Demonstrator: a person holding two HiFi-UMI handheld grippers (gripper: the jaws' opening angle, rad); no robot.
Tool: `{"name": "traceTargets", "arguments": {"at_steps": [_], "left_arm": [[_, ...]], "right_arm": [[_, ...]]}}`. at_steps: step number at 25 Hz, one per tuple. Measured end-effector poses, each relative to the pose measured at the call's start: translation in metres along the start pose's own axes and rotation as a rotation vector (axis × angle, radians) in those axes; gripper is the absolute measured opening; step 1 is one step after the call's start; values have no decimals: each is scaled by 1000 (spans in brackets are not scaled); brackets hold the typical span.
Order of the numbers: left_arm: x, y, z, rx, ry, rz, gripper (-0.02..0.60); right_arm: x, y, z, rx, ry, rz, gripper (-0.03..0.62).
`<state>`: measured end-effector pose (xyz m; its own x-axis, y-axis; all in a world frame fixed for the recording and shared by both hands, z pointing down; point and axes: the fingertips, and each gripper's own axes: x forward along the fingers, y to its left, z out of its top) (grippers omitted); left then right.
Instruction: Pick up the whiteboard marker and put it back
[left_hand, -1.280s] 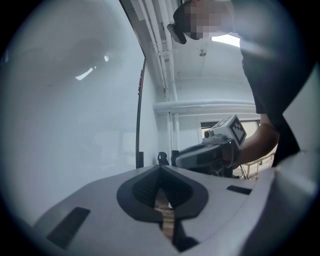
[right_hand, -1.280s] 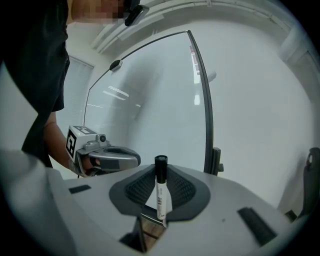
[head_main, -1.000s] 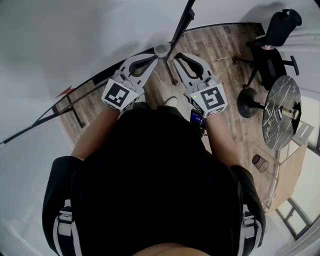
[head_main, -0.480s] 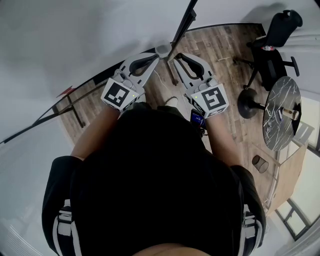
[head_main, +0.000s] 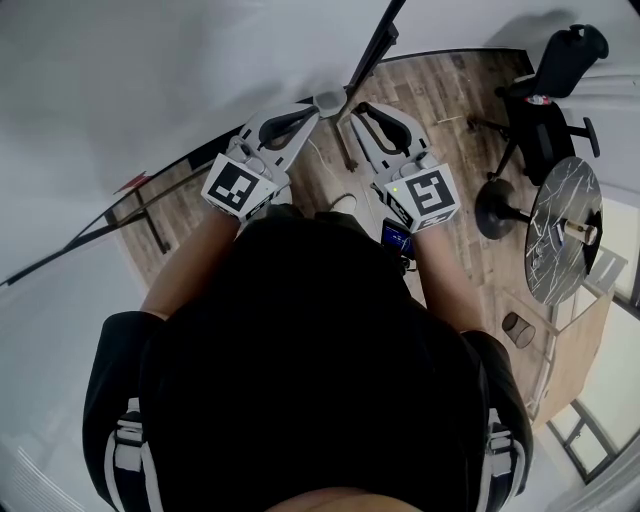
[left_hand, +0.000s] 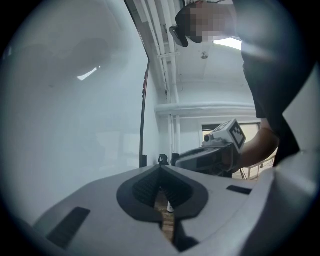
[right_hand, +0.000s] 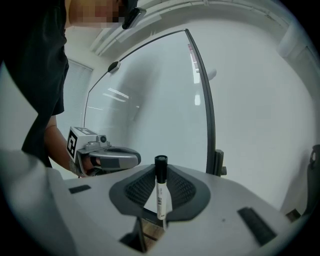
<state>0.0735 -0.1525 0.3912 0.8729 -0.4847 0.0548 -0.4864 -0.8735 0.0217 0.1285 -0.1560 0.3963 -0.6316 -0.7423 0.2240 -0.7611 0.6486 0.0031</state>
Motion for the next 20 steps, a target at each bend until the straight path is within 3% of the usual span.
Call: {"name": "traceTargets", "arguments": {"at_steps": [13,20], "left_arm": [[4,20,-1,1,-19,46,3],[2,30,-3,-10,-22,82,3]], "right_arm": [[43,-18,-1,-63,10,5,67],[73,-24,-26,-91,61,19,67]]}}
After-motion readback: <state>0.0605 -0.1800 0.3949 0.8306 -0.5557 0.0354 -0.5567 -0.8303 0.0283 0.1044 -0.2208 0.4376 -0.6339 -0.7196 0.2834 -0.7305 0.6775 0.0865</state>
